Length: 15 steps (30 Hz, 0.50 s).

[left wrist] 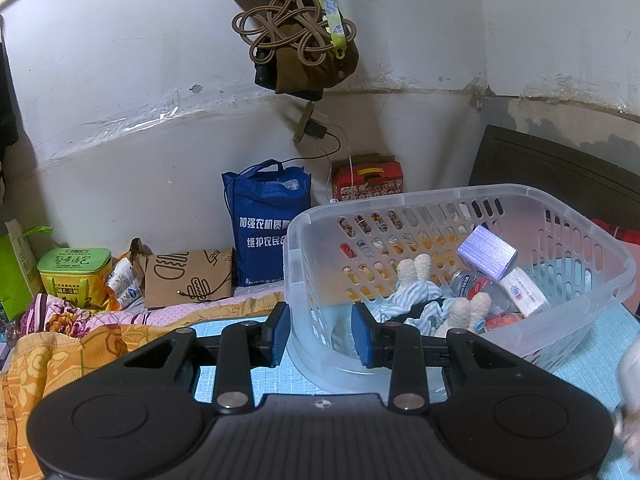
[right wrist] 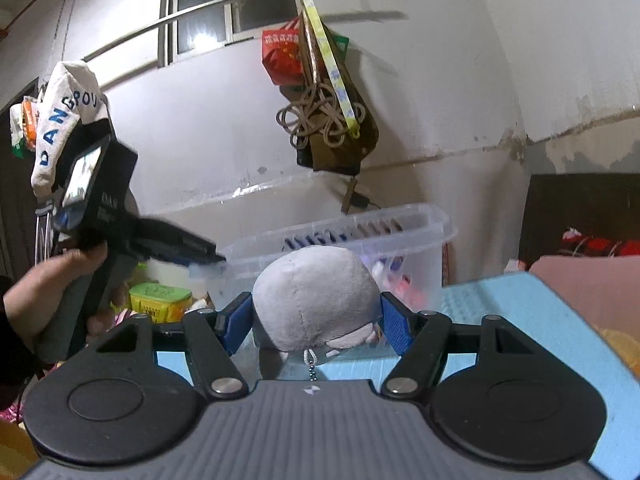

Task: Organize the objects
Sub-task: 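Grasp the grey plush toy with the right gripper and drop it into the basket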

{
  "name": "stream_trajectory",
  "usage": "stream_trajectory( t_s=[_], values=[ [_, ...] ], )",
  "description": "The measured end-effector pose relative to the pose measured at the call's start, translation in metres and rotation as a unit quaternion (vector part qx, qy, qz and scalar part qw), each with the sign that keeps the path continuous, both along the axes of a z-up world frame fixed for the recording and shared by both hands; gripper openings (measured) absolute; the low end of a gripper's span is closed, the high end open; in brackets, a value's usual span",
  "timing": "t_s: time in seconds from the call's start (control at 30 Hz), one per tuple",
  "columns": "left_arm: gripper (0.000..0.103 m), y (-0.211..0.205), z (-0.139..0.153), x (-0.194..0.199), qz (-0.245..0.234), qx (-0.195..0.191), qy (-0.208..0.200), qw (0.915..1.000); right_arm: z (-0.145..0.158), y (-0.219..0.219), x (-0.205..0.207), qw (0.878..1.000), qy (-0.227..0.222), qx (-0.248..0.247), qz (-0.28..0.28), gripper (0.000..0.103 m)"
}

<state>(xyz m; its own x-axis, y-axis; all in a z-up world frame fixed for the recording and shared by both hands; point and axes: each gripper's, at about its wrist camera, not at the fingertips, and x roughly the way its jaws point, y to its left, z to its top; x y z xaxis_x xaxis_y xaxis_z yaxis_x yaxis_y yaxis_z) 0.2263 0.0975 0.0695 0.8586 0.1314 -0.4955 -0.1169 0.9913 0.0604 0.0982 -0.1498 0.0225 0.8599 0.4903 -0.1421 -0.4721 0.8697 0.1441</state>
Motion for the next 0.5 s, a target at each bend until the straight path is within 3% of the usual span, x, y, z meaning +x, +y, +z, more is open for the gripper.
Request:
stream_trajectory(
  t_s=[0.33,0.5],
  values=[
    [0.038,0.002,0.0,0.0,-0.001,0.0,0.0,1.0,0.055,0.011,0.014,0.994,-0.094,-0.052,-0.005,0.07],
    [0.038,0.002,0.0,0.001,0.001,0.0,0.001,1.0,0.081,0.037,0.062,0.992,-0.088,-0.088,0.004,0.07]
  ],
)
